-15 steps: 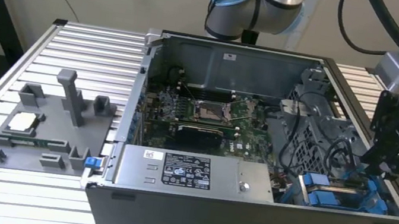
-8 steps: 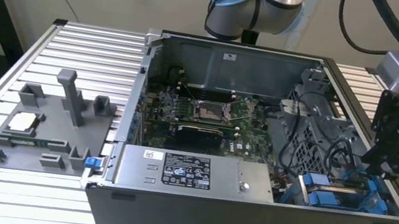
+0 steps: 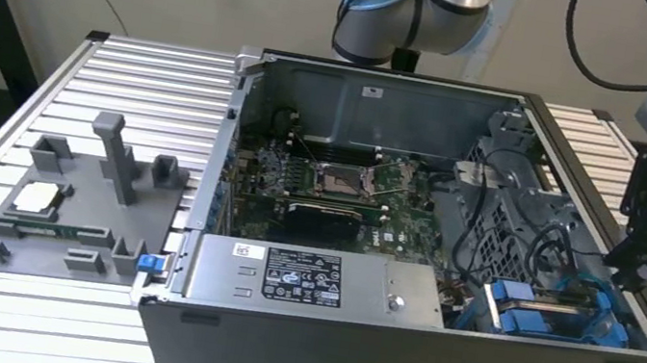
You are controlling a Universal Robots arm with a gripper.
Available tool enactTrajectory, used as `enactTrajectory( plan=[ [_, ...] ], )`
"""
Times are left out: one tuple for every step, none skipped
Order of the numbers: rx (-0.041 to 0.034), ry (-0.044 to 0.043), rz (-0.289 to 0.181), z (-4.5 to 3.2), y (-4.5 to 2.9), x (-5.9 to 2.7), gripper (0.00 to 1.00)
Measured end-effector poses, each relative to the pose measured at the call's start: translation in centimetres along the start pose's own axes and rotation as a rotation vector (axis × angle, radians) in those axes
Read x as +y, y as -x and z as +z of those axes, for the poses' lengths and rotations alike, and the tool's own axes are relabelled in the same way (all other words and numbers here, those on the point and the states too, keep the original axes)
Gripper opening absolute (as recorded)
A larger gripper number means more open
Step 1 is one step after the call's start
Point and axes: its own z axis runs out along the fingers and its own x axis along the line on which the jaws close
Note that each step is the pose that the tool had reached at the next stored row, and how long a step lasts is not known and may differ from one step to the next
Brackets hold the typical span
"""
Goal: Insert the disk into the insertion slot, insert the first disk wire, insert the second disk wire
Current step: 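Insert the second disk wire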
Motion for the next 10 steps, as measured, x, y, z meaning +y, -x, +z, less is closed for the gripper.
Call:
enactTrajectory(
  plan=[
    [-0.0001, 0.0001, 0.0, 0.0, -0.04, -0.16, 1.0],
    [-0.0001, 0.0004, 0.0, 0.01, -0.09, -0.29, 1.0],
    [-0.0001, 0.0006, 0.0, 0.0, -0.16, -0.44, 1.0],
    [0.0, 0.0009, 0.0, 0.0, -0.24, -0.58, 1.0],
    [0.0001, 0.0014, 0.0, 0.0, -0.29, -0.7, 1.0],
    [0.0, 0.0019, 0.0, 0.0, -0.35, -0.82, 1.0],
    [0.0002, 0.0034, 0.0, -0.01, -0.51, -1.21, 1.0],
    [0.0002, 0.0035, 0.0, -0.01, -0.52, -1.26, 1.0],
    [0.0001, 0.0035, 0.0, -0.01, -0.53, -1.31, 1.0],
    [0.0001, 0.0036, 0.0, 0.0, -0.55, -1.37, 1.0]
  ],
)
